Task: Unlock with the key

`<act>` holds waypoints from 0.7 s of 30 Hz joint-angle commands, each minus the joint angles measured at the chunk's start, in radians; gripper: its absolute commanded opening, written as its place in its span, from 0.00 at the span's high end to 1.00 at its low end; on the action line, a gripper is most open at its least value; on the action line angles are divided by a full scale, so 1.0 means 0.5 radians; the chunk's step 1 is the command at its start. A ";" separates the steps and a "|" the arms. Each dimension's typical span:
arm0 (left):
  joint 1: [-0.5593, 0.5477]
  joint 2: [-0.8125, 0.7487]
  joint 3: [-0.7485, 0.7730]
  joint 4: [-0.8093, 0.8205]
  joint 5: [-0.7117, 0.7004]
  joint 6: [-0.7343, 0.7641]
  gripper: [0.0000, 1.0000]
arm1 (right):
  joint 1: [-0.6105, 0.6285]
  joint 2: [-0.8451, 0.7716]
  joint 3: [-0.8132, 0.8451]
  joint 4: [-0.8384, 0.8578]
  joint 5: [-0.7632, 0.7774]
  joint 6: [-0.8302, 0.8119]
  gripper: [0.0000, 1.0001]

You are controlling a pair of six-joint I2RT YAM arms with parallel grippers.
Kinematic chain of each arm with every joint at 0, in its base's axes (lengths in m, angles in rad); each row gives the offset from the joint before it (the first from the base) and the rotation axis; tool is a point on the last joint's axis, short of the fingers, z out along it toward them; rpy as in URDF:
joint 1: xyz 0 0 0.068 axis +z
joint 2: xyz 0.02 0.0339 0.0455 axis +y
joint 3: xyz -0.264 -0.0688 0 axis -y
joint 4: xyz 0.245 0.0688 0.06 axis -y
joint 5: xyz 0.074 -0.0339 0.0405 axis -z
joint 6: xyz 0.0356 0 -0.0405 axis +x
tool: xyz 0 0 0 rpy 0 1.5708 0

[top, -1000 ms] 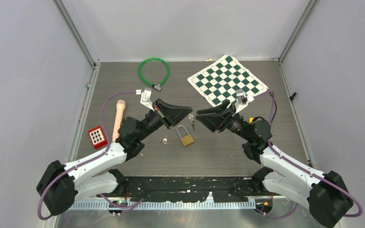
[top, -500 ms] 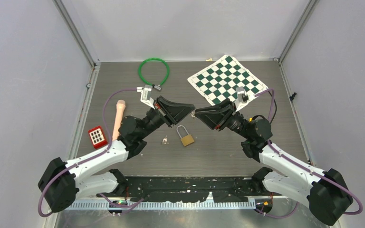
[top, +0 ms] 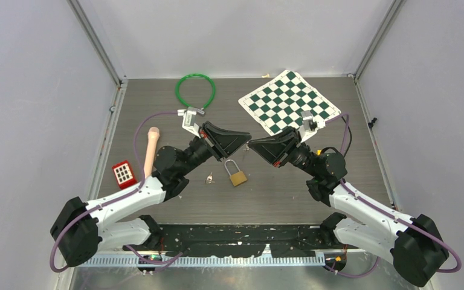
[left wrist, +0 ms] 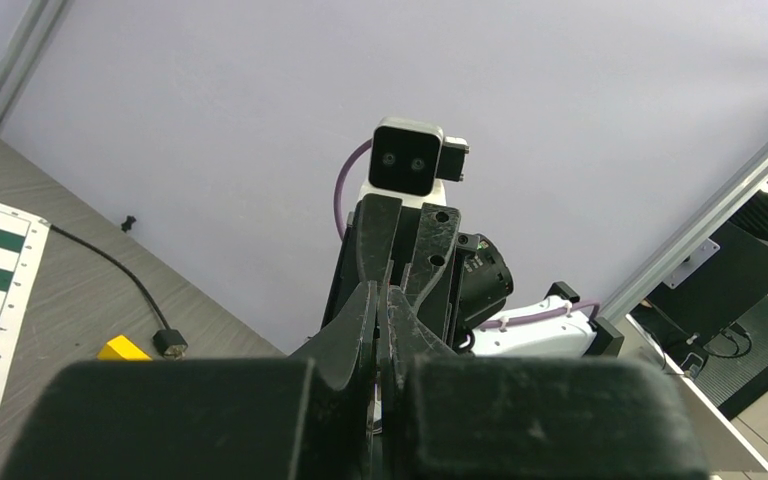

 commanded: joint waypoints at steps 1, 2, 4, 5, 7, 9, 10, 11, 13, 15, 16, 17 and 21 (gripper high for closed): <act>-0.023 -0.005 0.093 0.142 0.014 0.004 1.00 | 0.012 0.002 0.055 0.076 -0.018 -0.008 0.90; -0.026 -0.008 0.091 0.141 0.011 0.005 1.00 | 0.012 0.001 0.051 0.075 -0.016 -0.009 0.92; -0.025 -0.015 0.078 0.138 -0.010 0.010 1.00 | 0.013 -0.010 0.036 0.055 -0.003 -0.028 0.94; -0.026 -0.023 0.066 0.130 -0.026 0.014 1.00 | 0.013 -0.024 0.027 0.023 0.002 -0.038 0.95; -0.026 -0.052 0.048 0.066 -0.055 0.034 0.91 | 0.013 -0.051 0.012 -0.055 0.023 -0.070 0.95; -0.024 -0.106 0.048 -0.117 -0.093 0.081 0.78 | 0.008 -0.088 -0.016 -0.137 0.058 -0.104 0.95; -0.026 -0.139 0.051 -0.242 -0.123 0.110 0.71 | 0.009 -0.119 -0.040 -0.168 0.086 -0.129 0.95; -0.024 -0.173 0.052 -0.364 -0.165 0.133 0.60 | 0.008 -0.137 -0.053 -0.240 0.102 -0.143 0.95; -0.023 -0.249 0.064 -0.668 -0.306 0.174 0.38 | 0.006 -0.199 -0.089 -0.379 0.167 -0.192 0.95; -0.025 -0.331 0.132 -1.116 -0.445 0.204 0.19 | 0.002 -0.277 -0.138 -0.530 0.298 -0.240 0.95; -0.023 -0.349 0.177 -1.330 -0.526 0.212 0.11 | -0.002 -0.333 -0.171 -0.638 0.335 -0.275 0.95; -0.023 -0.364 0.217 -1.522 -0.611 0.216 0.05 | -0.006 -0.361 -0.183 -0.700 0.374 -0.293 0.95; -0.023 -0.326 0.381 -2.253 -0.862 0.110 0.00 | -0.010 -0.534 -0.245 -1.045 0.623 -0.430 0.95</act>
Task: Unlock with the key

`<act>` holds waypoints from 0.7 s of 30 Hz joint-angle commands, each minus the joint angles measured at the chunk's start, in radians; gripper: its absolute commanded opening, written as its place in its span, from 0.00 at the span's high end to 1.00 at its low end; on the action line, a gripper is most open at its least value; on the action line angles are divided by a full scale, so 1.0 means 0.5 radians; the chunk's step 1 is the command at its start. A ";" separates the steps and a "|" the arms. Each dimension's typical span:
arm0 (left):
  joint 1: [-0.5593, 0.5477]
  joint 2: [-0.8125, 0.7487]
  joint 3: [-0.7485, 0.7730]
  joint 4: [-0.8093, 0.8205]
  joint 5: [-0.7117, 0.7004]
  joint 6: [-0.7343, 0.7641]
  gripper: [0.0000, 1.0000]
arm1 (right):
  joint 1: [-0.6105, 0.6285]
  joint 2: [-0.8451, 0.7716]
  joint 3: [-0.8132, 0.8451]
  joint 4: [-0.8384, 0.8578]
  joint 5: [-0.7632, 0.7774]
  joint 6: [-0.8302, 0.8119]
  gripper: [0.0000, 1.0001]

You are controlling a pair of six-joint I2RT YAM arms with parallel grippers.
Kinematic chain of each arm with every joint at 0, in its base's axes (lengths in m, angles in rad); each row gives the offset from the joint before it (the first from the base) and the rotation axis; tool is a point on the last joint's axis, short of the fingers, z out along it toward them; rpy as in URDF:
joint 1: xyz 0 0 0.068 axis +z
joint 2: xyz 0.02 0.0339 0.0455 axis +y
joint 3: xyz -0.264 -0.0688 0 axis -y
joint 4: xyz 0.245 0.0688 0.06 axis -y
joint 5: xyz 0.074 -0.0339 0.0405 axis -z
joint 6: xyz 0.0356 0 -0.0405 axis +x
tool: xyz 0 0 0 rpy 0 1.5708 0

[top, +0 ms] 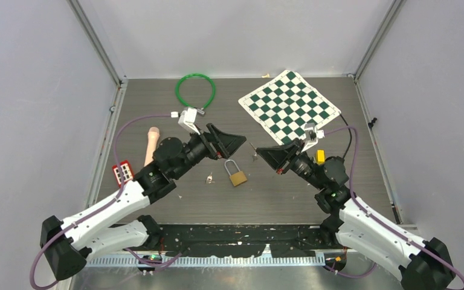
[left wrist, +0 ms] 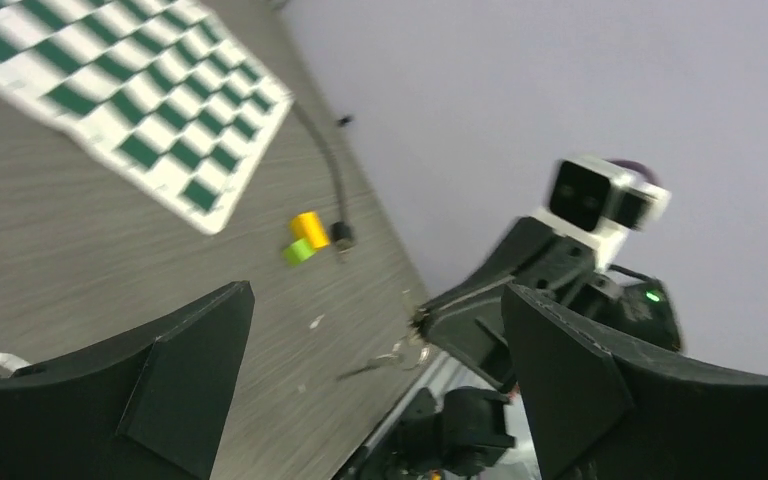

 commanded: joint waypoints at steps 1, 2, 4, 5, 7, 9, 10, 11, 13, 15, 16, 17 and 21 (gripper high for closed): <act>-0.006 0.048 0.219 -1.044 -0.391 -0.064 0.00 | -0.007 -0.175 -0.053 -0.409 0.323 -0.204 0.95; -0.006 0.086 0.262 -1.173 -0.416 -0.102 0.00 | -0.007 -0.202 -0.065 -0.445 0.396 -0.214 0.95; -0.007 0.196 0.347 -1.383 -0.438 -0.144 0.00 | -0.009 -0.268 -0.099 -0.531 0.483 -0.233 0.95; -0.006 0.256 0.394 -1.492 -0.450 -0.175 0.00 | -0.010 -0.298 -0.114 -0.575 0.506 -0.242 0.95; -0.006 0.397 0.498 -1.677 -0.467 -0.232 0.00 | -0.008 -0.334 -0.130 -0.624 0.550 -0.258 0.95; -0.006 0.567 0.622 -1.842 -0.460 -0.265 0.01 | -0.007 -0.353 -0.142 -0.656 0.578 -0.273 0.95; -0.006 0.652 0.686 -1.914 -0.444 -0.268 0.00 | -0.008 -0.360 -0.144 -0.664 0.588 -0.283 0.95; -0.006 0.742 0.747 -1.974 -0.430 -0.278 0.00 | -0.008 -0.373 -0.149 -0.674 0.593 -0.287 0.95; -0.007 0.912 0.854 -2.080 -0.400 -0.306 0.00 | -0.010 -0.389 -0.159 -0.688 0.603 -0.295 0.95; -0.009 1.078 0.906 -2.091 -0.330 -0.339 0.00 | -0.009 -0.410 -0.166 -0.703 0.610 -0.307 0.95; -0.009 1.137 0.914 -2.059 -0.300 -0.357 0.01 | -0.009 -0.423 -0.170 -0.707 0.616 -0.314 0.95; -0.009 1.190 0.915 -2.035 -0.271 -0.380 0.01 | -0.011 -0.429 -0.177 -0.718 0.618 -0.320 0.95; -0.010 1.409 0.973 -1.987 -0.208 -0.449 0.00 | -0.012 -0.465 -0.194 -0.750 0.623 -0.338 0.95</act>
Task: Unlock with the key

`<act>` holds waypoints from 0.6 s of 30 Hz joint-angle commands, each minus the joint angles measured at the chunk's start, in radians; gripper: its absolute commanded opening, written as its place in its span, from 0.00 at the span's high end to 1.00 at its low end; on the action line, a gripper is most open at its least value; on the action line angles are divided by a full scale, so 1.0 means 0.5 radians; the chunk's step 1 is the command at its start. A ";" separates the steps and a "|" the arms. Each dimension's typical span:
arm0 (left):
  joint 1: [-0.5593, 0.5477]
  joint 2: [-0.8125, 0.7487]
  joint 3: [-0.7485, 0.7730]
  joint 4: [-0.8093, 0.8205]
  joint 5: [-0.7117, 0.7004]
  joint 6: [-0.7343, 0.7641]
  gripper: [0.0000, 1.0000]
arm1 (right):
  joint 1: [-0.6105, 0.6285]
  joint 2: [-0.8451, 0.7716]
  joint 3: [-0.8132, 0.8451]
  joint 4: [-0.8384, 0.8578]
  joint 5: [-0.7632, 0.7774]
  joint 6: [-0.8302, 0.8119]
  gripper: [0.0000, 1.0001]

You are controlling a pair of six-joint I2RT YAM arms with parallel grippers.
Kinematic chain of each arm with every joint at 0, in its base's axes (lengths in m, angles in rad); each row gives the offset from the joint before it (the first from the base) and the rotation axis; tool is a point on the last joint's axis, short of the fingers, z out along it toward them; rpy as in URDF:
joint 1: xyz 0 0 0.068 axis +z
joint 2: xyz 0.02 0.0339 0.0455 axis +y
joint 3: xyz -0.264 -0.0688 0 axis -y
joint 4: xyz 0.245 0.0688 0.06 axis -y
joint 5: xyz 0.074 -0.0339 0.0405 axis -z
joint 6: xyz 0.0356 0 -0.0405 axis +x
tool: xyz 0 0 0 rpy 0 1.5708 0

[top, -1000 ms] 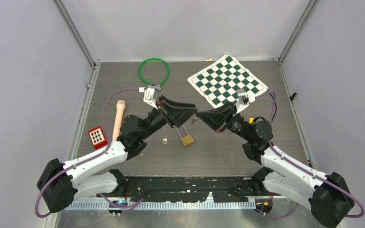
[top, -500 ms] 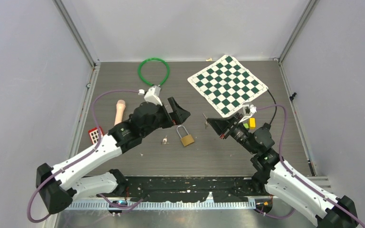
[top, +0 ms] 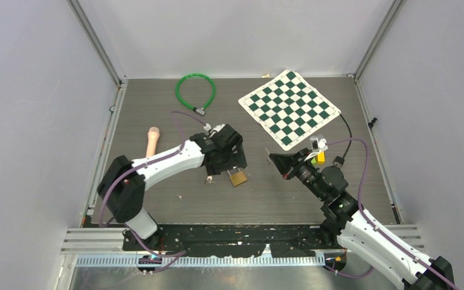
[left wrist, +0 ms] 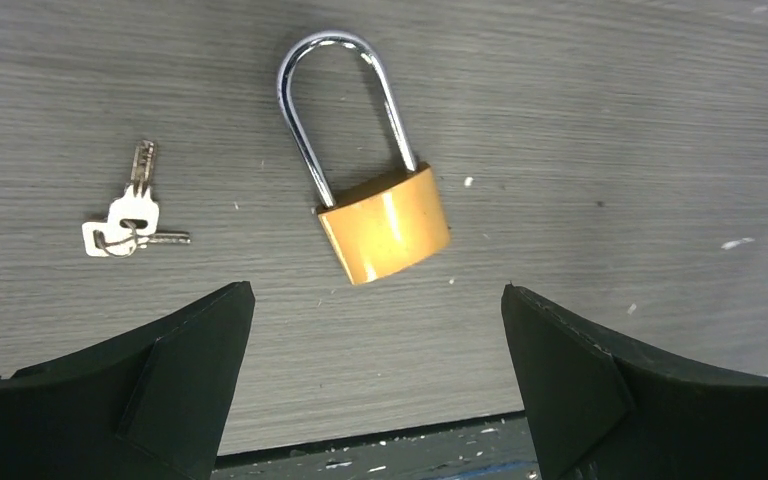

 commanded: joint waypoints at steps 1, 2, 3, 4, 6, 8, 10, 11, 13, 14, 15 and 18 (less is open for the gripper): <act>-0.009 0.191 0.131 -0.051 0.098 -0.113 0.00 | -0.008 -0.051 -0.018 0.002 0.056 -0.058 0.95; -0.010 0.237 0.151 -0.042 0.112 -0.125 0.00 | -0.009 -0.055 -0.022 0.002 0.056 -0.058 0.95; -0.010 0.282 0.167 -0.032 0.125 -0.131 0.00 | -0.011 -0.060 -0.032 0.004 0.056 -0.060 0.95; -0.009 0.319 0.184 -0.023 0.138 -0.142 0.00 | -0.009 -0.065 -0.035 0.004 0.056 -0.059 0.95; -0.009 0.395 0.219 -0.009 0.148 -0.160 0.01 | -0.011 -0.071 -0.043 0.004 0.056 -0.061 0.95; -0.009 0.462 0.267 -0.024 0.149 -0.171 0.00 | -0.010 -0.073 -0.050 0.002 0.056 -0.060 0.95; -0.009 0.542 0.323 -0.063 0.147 -0.185 0.01 | -0.010 -0.074 -0.051 0.000 0.056 -0.060 0.95; -0.009 0.579 0.351 -0.088 0.152 -0.188 0.00 | -0.011 -0.075 -0.055 -0.003 0.056 -0.059 0.95; -0.008 0.643 0.401 -0.167 0.153 -0.226 0.01 | -0.013 -0.080 -0.058 -0.004 0.056 -0.057 0.95; -0.009 0.672 0.412 -0.199 0.149 -0.247 0.03 | -0.013 -0.086 -0.062 -0.004 0.056 -0.054 0.95; -0.009 0.696 0.417 -0.230 0.143 -0.269 0.05 | -0.014 -0.092 -0.069 -0.002 0.056 -0.053 0.95; -0.009 0.751 0.416 -0.275 0.124 -0.337 0.08 | -0.015 -0.115 -0.080 -0.010 0.056 -0.052 0.95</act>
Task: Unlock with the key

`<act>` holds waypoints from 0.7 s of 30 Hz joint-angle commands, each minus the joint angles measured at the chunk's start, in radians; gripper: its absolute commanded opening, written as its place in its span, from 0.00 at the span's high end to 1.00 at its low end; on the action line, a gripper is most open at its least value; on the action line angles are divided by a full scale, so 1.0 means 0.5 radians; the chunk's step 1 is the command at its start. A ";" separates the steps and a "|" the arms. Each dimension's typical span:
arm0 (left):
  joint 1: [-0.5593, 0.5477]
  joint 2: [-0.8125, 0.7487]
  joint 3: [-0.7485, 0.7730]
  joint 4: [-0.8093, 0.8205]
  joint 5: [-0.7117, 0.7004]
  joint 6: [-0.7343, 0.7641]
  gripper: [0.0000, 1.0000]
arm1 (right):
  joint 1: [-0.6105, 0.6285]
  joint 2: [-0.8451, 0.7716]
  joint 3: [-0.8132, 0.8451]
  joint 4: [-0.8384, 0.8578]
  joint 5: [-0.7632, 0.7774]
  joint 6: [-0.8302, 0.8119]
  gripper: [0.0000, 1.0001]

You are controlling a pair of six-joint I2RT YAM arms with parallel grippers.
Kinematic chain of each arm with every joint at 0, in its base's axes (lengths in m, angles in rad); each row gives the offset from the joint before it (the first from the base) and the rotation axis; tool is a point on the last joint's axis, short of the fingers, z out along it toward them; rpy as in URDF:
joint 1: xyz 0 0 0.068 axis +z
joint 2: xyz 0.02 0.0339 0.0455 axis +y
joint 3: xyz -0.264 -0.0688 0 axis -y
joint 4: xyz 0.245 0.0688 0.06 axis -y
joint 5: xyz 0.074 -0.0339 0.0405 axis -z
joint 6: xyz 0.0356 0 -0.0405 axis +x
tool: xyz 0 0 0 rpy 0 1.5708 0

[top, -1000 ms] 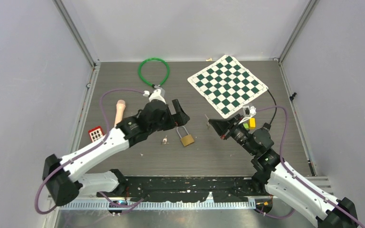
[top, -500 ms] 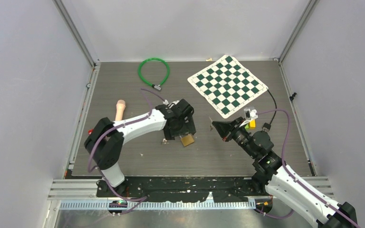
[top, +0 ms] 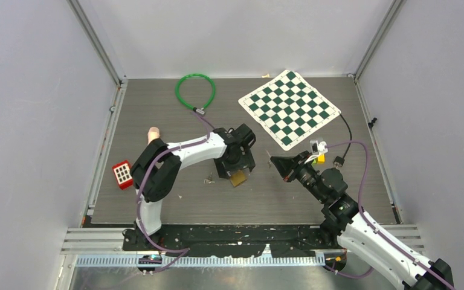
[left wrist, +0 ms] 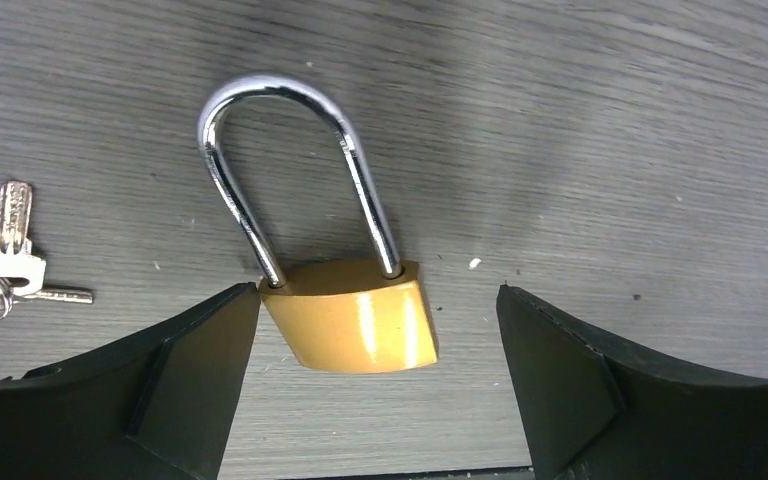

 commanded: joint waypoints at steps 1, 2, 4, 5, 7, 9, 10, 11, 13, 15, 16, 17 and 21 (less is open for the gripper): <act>-0.009 0.081 0.037 -0.137 -0.012 -0.133 0.09 | -0.014 -0.052 -0.008 0.042 0.036 -0.026 0.95; -0.007 0.097 0.041 -0.139 -0.007 -0.140 0.10 | -0.014 -0.055 -0.012 0.036 0.036 -0.025 0.95; -0.009 0.131 0.058 -0.136 0.019 -0.150 0.11 | -0.013 -0.062 -0.016 0.029 0.036 -0.024 0.95; -0.009 0.148 0.074 -0.145 0.033 -0.153 0.11 | -0.014 -0.066 -0.016 0.029 0.036 -0.025 0.95; -0.007 0.171 0.102 -0.178 0.065 -0.162 0.13 | -0.016 -0.069 -0.017 0.023 0.036 -0.026 0.95; -0.009 0.172 0.107 -0.180 0.069 -0.163 0.15 | -0.019 -0.075 -0.018 0.017 0.036 -0.025 0.95; -0.009 0.166 0.102 -0.176 0.067 -0.169 0.17 | -0.018 -0.077 -0.019 0.012 0.036 -0.025 0.95; -0.009 0.164 0.095 -0.174 0.065 -0.175 0.20 | -0.018 -0.081 -0.019 0.011 0.036 -0.026 0.95; -0.009 0.162 0.082 -0.163 0.078 -0.191 0.25 | -0.019 -0.082 -0.019 0.007 0.036 -0.025 0.95; -0.008 0.155 0.045 -0.127 0.119 -0.223 0.32 | -0.018 -0.078 -0.019 0.001 0.036 -0.026 0.95; -0.007 0.144 0.020 -0.100 0.140 -0.240 0.35 | -0.017 -0.076 -0.016 -0.001 0.036 -0.029 0.95; -0.006 0.126 -0.007 -0.064 0.157 -0.260 0.39 | -0.017 -0.073 -0.010 -0.004 0.036 -0.034 0.95; 0.004 0.000 -0.088 0.007 0.132 -0.323 0.61 | -0.017 -0.060 -0.004 -0.008 -0.017 -0.062 0.95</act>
